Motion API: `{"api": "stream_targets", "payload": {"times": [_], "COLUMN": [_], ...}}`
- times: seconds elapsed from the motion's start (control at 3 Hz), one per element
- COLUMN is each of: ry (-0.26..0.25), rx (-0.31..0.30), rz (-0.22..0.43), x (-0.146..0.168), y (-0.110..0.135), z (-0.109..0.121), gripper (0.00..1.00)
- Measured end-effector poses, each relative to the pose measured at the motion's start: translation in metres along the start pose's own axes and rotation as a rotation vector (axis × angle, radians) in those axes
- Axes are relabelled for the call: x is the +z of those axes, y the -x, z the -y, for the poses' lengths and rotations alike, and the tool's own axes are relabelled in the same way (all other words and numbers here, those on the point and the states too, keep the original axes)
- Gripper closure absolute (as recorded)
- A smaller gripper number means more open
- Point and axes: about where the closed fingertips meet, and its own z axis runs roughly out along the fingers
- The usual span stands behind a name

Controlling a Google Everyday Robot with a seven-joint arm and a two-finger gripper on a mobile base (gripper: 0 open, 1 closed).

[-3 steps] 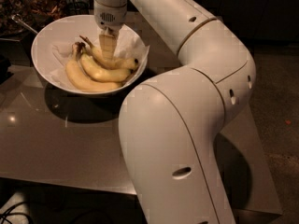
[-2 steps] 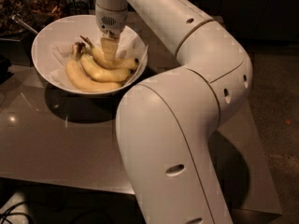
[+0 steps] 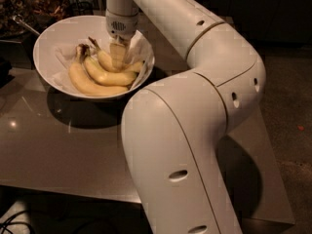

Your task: Pick banana from white bowl

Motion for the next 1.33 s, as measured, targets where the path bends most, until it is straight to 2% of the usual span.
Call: {"api": "stream_targets", "payload": {"times": [1.33], "ry": [0.000], "rx": [0.000], "rz": [0.000], "x": [-0.0068], "y": [0.0013], "z": [0.0000], "gripper": [0.59]}}
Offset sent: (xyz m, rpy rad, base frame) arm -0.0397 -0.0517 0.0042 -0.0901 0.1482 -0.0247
